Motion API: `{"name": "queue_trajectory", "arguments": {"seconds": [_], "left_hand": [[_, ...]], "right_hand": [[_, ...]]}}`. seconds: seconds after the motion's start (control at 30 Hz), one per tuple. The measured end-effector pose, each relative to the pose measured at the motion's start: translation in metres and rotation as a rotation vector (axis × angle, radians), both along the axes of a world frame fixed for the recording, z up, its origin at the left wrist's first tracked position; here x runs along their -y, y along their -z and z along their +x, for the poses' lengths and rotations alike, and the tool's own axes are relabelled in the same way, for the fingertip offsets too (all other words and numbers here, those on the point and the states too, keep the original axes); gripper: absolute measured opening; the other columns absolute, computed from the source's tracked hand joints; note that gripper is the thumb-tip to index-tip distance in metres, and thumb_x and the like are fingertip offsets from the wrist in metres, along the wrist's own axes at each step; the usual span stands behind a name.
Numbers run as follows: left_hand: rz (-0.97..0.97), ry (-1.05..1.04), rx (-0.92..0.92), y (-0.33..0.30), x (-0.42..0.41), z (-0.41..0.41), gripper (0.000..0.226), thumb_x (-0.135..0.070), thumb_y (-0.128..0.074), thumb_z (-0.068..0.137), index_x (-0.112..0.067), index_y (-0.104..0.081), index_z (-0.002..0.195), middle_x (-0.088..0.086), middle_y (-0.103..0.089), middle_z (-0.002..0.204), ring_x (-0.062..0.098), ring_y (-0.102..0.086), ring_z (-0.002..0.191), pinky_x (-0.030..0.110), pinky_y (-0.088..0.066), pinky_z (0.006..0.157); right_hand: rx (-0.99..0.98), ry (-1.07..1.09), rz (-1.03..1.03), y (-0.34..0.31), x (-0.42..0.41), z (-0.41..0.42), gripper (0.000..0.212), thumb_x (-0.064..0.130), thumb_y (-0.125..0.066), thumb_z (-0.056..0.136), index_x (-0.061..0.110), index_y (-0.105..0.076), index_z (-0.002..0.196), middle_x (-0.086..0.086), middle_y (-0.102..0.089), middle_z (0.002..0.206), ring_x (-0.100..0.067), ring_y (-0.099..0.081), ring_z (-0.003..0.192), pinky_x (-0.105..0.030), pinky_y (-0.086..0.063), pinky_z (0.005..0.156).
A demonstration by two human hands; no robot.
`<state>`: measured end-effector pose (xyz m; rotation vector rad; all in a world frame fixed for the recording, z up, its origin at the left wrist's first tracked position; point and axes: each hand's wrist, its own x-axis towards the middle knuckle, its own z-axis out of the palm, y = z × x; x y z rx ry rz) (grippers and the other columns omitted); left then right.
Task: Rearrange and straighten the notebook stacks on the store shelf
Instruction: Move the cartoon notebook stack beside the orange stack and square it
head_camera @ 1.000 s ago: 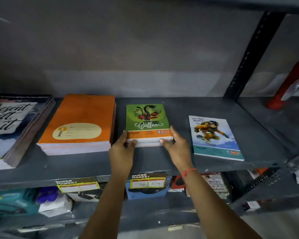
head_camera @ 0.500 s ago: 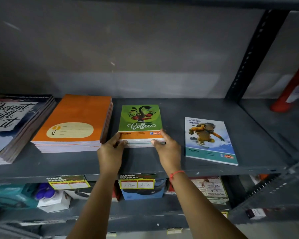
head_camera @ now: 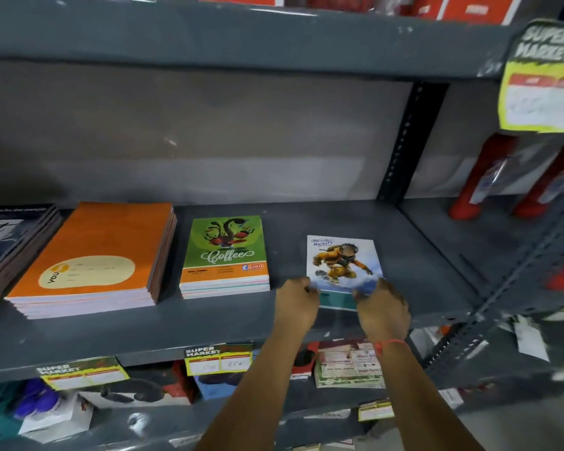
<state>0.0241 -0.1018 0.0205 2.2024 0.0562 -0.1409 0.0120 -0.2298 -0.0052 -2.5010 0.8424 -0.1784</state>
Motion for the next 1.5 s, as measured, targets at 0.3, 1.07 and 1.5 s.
{"name": "queue_trajectory", "arguments": {"seconds": [0.3,1.07,1.5], "left_hand": [[-0.524,-0.196,-0.284,-0.002,0.008,0.018,0.015,0.007,-0.058,0.078,0.001,-0.069,0.086,0.020,-0.068,0.098,0.028,-0.059,0.078,0.027,-0.040,0.061],[-0.457,-0.591,0.086,-0.018,-0.169,0.041,0.028,-0.007,-0.059,0.086,-0.005,-0.066,0.113,0.016,-0.065,0.118,0.037,-0.062,0.105,0.040,-0.053,0.092],[-0.156,-0.601,0.165,0.002,-0.157,0.034,0.033,-0.018,-0.047,0.094,-0.013,-0.060,0.124,0.010,-0.062,0.127,0.020,-0.054,0.094,0.024,-0.043,0.074]], "right_hand": [[0.205,0.216,0.644,-0.017,0.052,0.007,0.015,-0.002,-0.070,0.073,0.001,-0.057,0.066,-0.028,-0.065,0.099,-0.029,-0.057,0.083,-0.035,-0.039,0.069],[0.295,-0.236,0.889,-0.028,-0.133,0.081,0.035,-0.004,-0.055,0.083,0.001,-0.063,0.116,-0.013,-0.070,0.108,-0.027,-0.068,0.087,-0.039,-0.058,0.082],[0.306,-0.313,0.630,-0.020,-0.131,0.070,0.035,0.011,-0.054,0.090,0.009,-0.058,0.125,-0.011,-0.067,0.120,-0.017,-0.061,0.086,-0.023,-0.053,0.065]]}}
